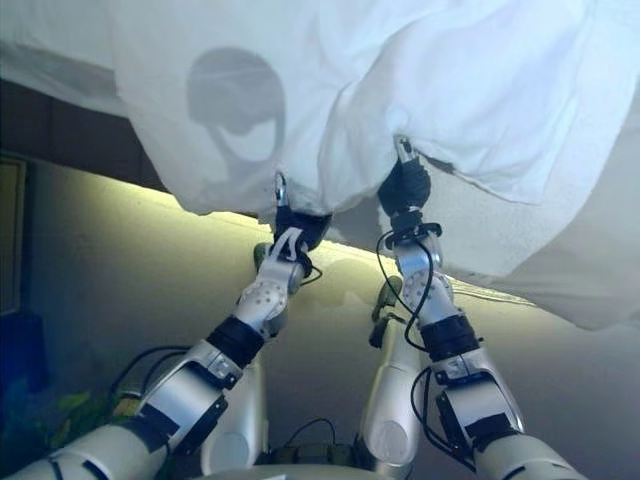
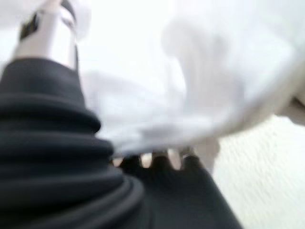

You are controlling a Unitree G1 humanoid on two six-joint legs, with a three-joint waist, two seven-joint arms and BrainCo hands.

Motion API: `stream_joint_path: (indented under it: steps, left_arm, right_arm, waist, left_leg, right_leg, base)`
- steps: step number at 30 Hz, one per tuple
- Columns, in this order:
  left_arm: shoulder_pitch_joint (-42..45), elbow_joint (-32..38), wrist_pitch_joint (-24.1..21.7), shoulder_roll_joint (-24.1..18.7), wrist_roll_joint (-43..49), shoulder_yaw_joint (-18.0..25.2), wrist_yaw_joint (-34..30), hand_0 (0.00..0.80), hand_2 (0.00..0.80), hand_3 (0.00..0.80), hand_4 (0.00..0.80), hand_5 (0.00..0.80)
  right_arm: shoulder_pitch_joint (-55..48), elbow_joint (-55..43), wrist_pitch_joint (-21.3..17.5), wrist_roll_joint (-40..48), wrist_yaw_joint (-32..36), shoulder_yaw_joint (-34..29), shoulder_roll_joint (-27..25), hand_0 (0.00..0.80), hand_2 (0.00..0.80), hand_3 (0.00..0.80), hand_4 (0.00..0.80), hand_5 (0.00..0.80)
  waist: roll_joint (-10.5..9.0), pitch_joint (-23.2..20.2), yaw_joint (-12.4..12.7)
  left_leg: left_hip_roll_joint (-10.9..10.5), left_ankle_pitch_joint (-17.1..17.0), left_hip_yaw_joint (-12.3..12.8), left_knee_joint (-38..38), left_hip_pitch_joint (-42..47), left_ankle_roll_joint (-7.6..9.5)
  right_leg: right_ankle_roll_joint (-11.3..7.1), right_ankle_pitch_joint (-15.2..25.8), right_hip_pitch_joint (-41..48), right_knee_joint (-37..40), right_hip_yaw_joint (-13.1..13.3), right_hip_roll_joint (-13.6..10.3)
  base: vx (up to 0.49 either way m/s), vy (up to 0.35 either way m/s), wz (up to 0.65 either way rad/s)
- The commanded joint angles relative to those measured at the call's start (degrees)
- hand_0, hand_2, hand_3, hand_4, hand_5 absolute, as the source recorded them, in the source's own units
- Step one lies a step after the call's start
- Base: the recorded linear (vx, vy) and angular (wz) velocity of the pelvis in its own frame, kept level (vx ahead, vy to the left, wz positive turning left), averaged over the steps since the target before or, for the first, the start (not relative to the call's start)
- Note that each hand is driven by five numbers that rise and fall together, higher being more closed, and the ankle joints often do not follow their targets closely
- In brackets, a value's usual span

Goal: Make the bed neatly

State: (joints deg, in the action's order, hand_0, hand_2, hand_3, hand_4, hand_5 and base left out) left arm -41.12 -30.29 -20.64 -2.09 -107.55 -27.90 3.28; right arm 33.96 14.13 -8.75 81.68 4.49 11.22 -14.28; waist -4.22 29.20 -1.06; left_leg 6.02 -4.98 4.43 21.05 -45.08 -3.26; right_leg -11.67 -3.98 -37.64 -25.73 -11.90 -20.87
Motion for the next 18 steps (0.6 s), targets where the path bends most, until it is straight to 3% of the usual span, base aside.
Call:
stream_joint_path:
  steps: [1,7,9,18]
  left_arm:
    - [-4.43,4.21,-1.65,3.94,3.61,1.57,-3.10,0.800,0.800,0.800,0.800,0.800]
    - [-5.47,3.24,-4.35,3.71,4.40,2.89,-2.09,0.800,0.800,0.800,0.800,0.800]
    - [-5.15,2.80,-5.29,3.90,6.72,3.60,-0.46,0.800,0.800,0.800,0.800,0.800]
    - [-1.60,-1.33,-6.82,3.44,14.80,7.36,2.15,0.800,0.800,0.800,0.800,0.800]
  right_arm:
    - [2.21,-8.03,0.58,-1.29,2.72,-1.68,-1.96,0.800,0.800,0.800,0.800,0.800]
    - [3.07,-6.34,1.48,-2.20,1.91,-0.92,-2.26,0.800,0.800,0.800,0.800,0.800]
    - [2.92,-5.77,1.33,-1.97,2.13,-1.11,-2.16,0.800,0.800,0.800,0.800,0.800]
    - [0.19,-4.70,-3.39,-4.11,-0.27,-0.75,-0.93,0.800,0.800,0.800,0.800,0.800]
  waist:
    - [1.02,0.59,-0.44]
    - [1.24,0.59,-0.99]
    - [1.06,0.59,-1.12]
    - [0.48,0.59,-0.24]
  left_leg:
    - [3.29,0.56,-1.53,2.13,1.59,-4.18]
    - [3.90,-0.14,-0.94,0.59,3.66,-4.56]
    - [3.75,-1.94,-0.58,-0.16,3.41,-4.21]
    - [4.55,-1.71,-1.01,-0.12,4.47,-4.53]
  right_leg:
    - [-2.68,15.83,0.65,9.79,0.60,-3.50]
    - [-2.48,15.66,2.33,10.72,0.77,-3.70]
    - [-1.82,17.10,2.29,11.54,0.17,-4.01]
    - [-1.73,16.63,4.00,11.58,-0.37,-3.67]
  base:
    - [0.011,0.141,-0.11]
    - [-0.013,0.107,-0.11]
    - [-0.095,0.069,-0.18]
    - [-0.010,-0.013,-0.06]
